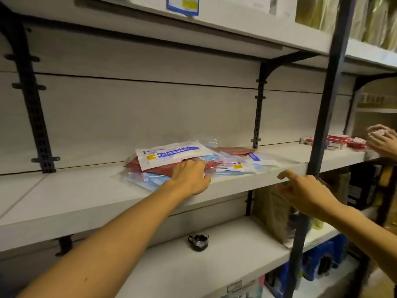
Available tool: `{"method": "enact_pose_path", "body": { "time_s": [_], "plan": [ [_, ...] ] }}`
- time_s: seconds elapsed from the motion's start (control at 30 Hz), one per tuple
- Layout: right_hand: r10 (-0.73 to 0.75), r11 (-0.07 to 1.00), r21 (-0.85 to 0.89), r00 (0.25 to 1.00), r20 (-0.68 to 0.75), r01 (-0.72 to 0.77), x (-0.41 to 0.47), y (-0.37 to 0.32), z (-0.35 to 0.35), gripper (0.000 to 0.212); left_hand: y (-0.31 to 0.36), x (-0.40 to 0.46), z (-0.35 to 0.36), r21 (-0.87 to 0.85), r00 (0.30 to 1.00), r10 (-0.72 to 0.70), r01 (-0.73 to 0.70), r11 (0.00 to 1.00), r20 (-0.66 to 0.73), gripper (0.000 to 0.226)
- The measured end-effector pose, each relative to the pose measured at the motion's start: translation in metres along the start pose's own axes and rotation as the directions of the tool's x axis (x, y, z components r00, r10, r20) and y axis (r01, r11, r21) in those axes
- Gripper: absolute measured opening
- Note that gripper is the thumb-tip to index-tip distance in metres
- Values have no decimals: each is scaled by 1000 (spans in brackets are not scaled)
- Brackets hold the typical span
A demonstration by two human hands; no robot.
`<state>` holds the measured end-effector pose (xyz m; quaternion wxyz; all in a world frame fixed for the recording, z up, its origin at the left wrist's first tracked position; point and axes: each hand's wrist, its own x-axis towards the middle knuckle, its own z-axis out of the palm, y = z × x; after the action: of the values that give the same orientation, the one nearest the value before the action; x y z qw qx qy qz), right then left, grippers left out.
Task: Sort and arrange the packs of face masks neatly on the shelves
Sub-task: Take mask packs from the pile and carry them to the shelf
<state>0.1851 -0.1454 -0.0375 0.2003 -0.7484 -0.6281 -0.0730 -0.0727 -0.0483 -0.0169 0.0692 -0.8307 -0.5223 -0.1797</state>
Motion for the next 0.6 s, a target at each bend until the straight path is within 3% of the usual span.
{"method": "enact_pose_path", "body": {
  "time_s": [0.17,0.43,0.6],
  "plan": [
    [-69,997,29,996,58,68,25,16,26,38,12,13,26,58,999,-27,25,998,24,37],
    [-110,985,123,992,-67,117,102,27,47,31,25,81,39,30,991,-17,21,999,-131,27],
    [-109,987,102,986,-125,122,164,43,47,28,23,126,48,120,998,-65,66,991,-19,30]
  ]
}}
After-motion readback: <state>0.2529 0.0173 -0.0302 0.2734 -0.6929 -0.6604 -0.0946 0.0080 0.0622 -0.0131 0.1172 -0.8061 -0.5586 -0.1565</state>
